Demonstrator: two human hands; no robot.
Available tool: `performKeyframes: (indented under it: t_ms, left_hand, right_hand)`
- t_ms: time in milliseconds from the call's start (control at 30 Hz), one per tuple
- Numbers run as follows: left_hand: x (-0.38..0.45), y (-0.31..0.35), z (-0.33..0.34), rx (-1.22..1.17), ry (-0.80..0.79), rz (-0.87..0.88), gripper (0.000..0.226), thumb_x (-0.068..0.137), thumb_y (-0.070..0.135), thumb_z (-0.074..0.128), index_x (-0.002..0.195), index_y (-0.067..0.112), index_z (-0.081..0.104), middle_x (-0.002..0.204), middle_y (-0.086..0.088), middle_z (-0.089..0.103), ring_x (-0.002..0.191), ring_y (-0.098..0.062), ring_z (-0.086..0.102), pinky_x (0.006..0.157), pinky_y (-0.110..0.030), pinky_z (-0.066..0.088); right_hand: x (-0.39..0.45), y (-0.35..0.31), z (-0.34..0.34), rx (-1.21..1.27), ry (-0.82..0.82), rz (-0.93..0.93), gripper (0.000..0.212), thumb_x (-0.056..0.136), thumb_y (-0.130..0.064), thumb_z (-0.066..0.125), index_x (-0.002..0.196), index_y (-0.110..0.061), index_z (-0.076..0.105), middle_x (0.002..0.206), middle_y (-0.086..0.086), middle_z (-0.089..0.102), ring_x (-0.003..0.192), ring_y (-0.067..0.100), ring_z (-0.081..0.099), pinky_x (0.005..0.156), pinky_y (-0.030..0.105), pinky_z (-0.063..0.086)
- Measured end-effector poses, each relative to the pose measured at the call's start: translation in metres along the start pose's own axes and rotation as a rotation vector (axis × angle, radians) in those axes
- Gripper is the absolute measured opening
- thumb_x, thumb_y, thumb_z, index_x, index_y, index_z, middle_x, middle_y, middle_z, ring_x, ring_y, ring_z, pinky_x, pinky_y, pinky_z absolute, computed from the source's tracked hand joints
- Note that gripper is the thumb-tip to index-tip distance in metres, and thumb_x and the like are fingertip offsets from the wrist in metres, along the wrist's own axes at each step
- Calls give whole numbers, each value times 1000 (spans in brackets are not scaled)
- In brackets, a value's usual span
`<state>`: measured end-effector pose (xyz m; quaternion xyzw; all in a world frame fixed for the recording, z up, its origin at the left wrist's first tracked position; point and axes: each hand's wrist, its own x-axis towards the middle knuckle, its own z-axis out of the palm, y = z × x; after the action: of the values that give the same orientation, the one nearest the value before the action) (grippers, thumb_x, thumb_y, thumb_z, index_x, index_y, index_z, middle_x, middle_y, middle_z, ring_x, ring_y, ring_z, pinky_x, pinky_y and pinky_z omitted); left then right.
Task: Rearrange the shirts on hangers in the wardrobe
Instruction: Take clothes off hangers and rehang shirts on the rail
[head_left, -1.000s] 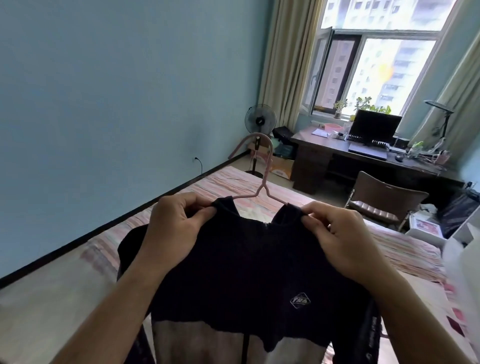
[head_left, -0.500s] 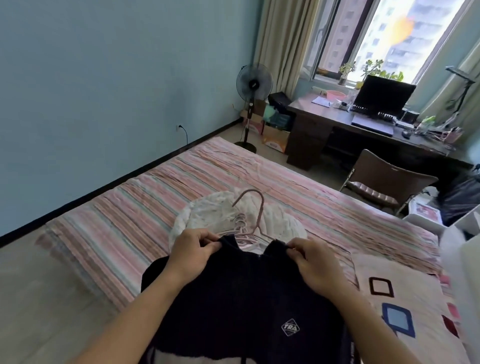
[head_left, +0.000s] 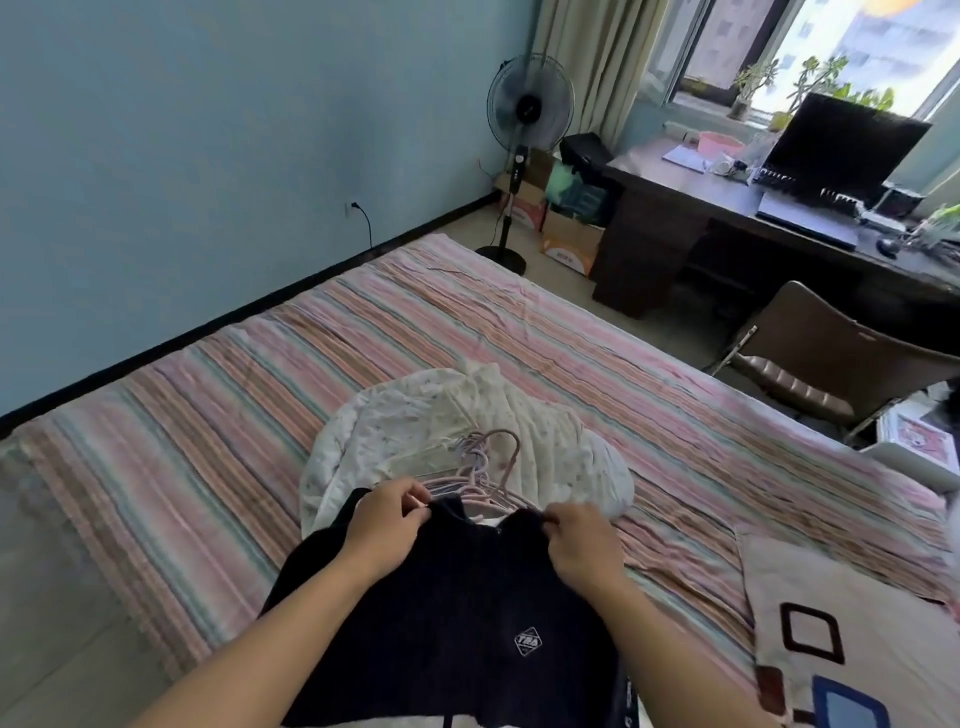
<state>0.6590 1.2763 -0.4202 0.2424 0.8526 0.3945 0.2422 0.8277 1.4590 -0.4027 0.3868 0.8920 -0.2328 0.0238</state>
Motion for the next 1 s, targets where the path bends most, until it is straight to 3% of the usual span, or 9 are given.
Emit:
performKeyframes:
  t_ms: [100, 167, 233, 300, 433, 567, 667, 800, 1000]
  left_hand:
    - [29, -15, 19, 152, 47, 21, 23, 88, 15, 68, 94, 35, 59, 94, 14, 62, 97, -13, 60, 91, -32, 45]
    - [41, -29, 34, 421, 59, 75, 36, 89, 25, 66, 121, 33, 54, 122, 9, 55, 122, -17, 47, 106, -36, 31]
    - [51, -47, 47, 597, -63, 59, 64, 89, 39, 63, 145, 32, 34, 153, 1, 30, 144, -23, 20, 116, -43, 17]
    - [62, -67, 61, 640, -231, -8, 83, 88, 48, 61, 155, 35, 14, 164, -5, 2, 150, -28, -3, 118, -51, 7]
    - [82, -100, 82, 647, -416, -114, 100, 82, 60, 62, 154, 42, -5, 160, -8, -29, 145, -34, -28, 115, -64, -3]
    - [101, -124, 102, 618, -527, -162, 107, 78, 63, 65, 153, 44, -10, 156, -7, -37, 139, -34, -39, 113, -68, -3]
    - [113, -140, 113, 640, -573, -143, 108, 79, 61, 65, 153, 42, -12, 154, -8, -40, 138, -34, -41, 112, -67, -6]
    - [126, -146, 119, 667, -616, -93, 104, 83, 53, 66, 153, 43, -11, 155, -8, -39, 140, -33, -38, 114, -64, -8]
    - [123, -134, 99, 624, -609, -74, 99, 84, 48, 66, 154, 43, -4, 162, -3, -22, 147, -27, -25, 117, -62, -1]
  right_hand:
    - [41, 3, 27, 75, -39, 70, 17, 92, -6, 50, 86, -9, 65, 90, 10, 67, 87, 28, 61, 70, 36, 48]
    - [65, 5, 47, 90, -47, 96, 17, 90, -1, 48, 83, -6, 62, 87, 11, 66, 82, 29, 59, 72, 38, 49]
    - [87, 7, 66, 85, -56, 103, 16, 88, 1, 48, 81, -6, 61, 82, 9, 62, 77, 28, 56, 69, 38, 47]
    - [107, 11, 86, 84, -65, 99, 16, 88, 2, 49, 81, -7, 60, 82, 7, 59, 79, 28, 56, 68, 38, 46]
    - [129, 23, 121, 107, -137, 50, 10, 89, -13, 63, 97, -9, 59, 98, 6, 61, 92, 27, 59, 74, 35, 45]
    - [138, 38, 152, 72, -262, 16, 43, 87, -26, 71, 123, -10, 54, 124, 6, 57, 118, 27, 53, 97, 38, 46]
    - [137, 49, 171, 24, -342, -6, 79, 94, -30, 66, 156, -9, 21, 161, 4, 27, 147, 23, 27, 116, 32, 29]
    - [132, 55, 184, -60, -394, -22, 84, 101, -34, 53, 159, -14, -4, 167, 2, -9, 151, 21, 17, 115, 31, 30]
    - [130, 35, 170, -107, -421, 52, 81, 101, -33, 53, 158, -7, 1, 166, 8, -7, 147, 28, 29, 108, 35, 37]
